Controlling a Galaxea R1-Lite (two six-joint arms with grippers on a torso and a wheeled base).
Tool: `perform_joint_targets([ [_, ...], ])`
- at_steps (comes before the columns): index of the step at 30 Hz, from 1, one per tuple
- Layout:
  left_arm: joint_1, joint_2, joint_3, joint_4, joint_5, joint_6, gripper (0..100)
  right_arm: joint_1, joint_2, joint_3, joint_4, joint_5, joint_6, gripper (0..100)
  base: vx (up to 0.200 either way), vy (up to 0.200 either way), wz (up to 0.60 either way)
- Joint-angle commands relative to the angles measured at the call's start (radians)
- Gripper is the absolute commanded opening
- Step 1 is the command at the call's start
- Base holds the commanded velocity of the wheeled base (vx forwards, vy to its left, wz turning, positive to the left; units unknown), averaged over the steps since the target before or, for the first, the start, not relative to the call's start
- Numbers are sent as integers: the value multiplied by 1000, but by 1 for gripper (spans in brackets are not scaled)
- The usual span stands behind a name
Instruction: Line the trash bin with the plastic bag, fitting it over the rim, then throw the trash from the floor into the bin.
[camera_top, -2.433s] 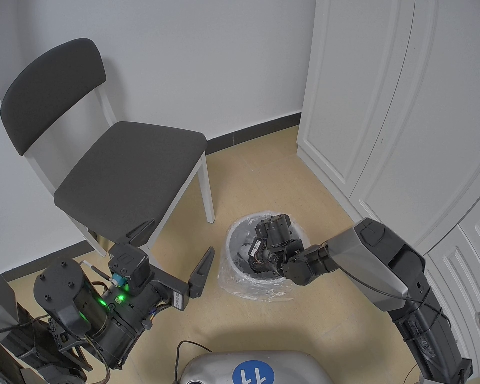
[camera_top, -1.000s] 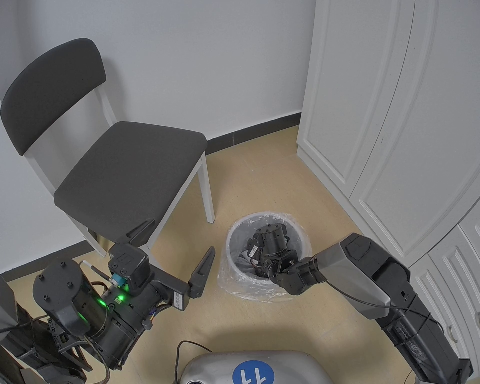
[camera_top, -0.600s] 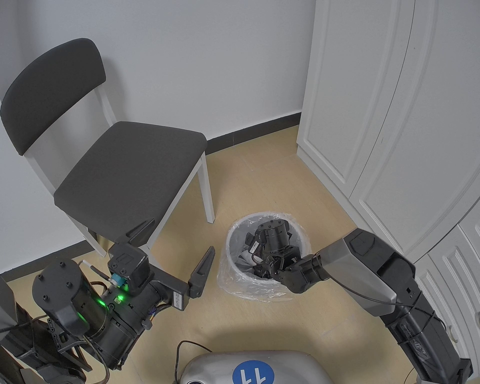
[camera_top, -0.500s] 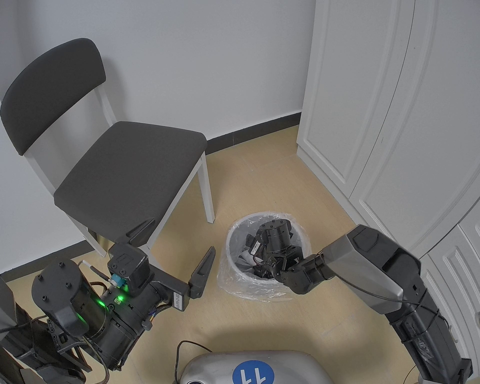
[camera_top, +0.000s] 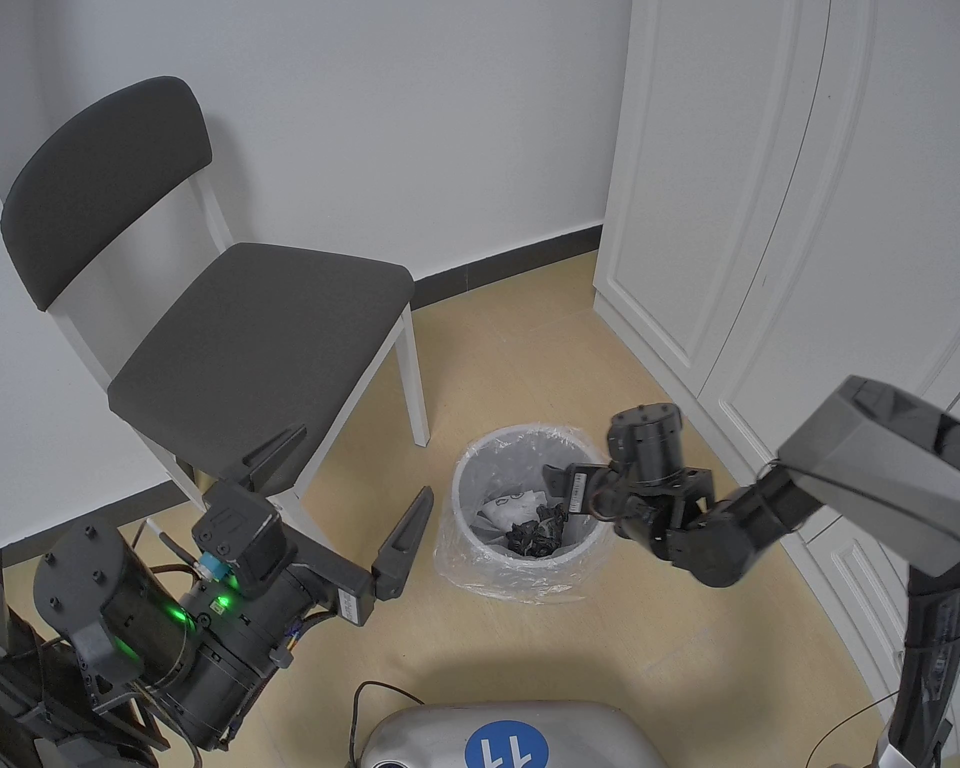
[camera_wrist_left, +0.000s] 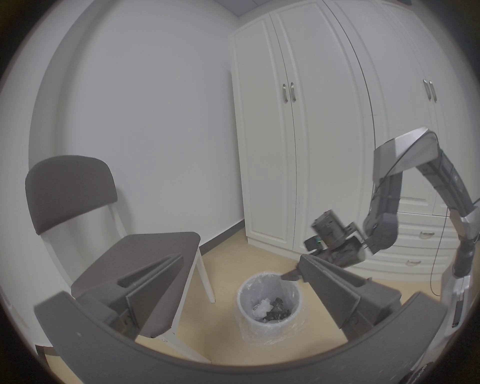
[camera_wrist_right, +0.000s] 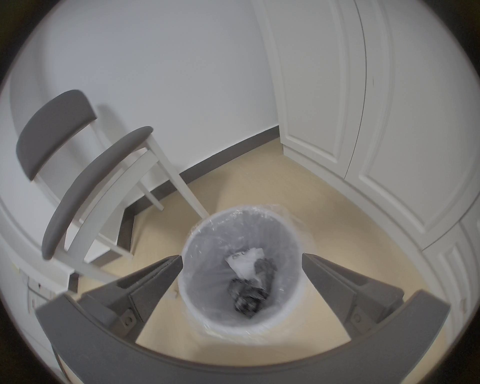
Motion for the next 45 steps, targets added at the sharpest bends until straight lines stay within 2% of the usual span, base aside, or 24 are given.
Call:
perform_joint_targets([
  [1,3,-90,-3,2,1,49,100,-121,-388,377,-80,97,-243,100,0,0,0],
  [2,12,-90,0,2,1,55,100,-141,-420,425,-113,117,-286,100,0,0,0],
  [3,14,-90,0,2,1,55,100,-142,-423,431,-119,121,-293,100,0,0,0],
  [6,63,-80,-9,2,1,58,100,-221,-526,619,-309,226,-447,100,0,0,0],
  [8,89,-78,-14,2,1,60,100,-253,-553,681,-378,268,-499,100,0,0,0],
  [10,143,-81,-20,2,1,58,100,-313,-595,784,-507,320,-568,100,0,0,0],
  [15,239,-90,-52,2,-1,54,100,-422,-659,915,-679,321,-572,100,0,0,0],
  [18,321,-110,-77,2,-27,55,100,-523,-739,966,-709,332,-569,100,0,0,0],
  [19,325,-112,-80,2,-30,55,100,-534,-748,969,-709,332,-568,100,0,0,0],
  [21,408,-142,-109,2,-91,51,100,-610,-853,997,-694,341,-539,100,0,0,0],
  [23,436,-159,-115,2,-104,49,100,-639,-912,1020,-685,349,-523,100,0,0,0],
  [27,442,-196,-107,2,-104,48,100,-672,-1044,1054,-626,352,-488,100,0,0,0],
  [32,434,-250,-124,4,-102,15,100,-656,-1233,1063,-511,355,-330,100,0,0,0],
  [39,439,-339,-97,8,-96,-20,100,-649,-1597,1055,-201,421,-195,100,0,0,0],
  [41,443,-368,-89,23,-95,-31,100,-647,-1699,1049,-102,446,-175,100,0,0,0],
  [42,448,-391,-86,40,-93,-41,100,-647,-1699,1049,-102,446,-175,100,0,0,0],
  [43,454,-416,-83,62,-93,-54,100,-646,-1827,1034,32,475,-167,100,0,0,0],
  [45,470,-466,-77,109,-93,-78,100,-646,-1928,1014,148,496,-164,100,0,0,0],
])
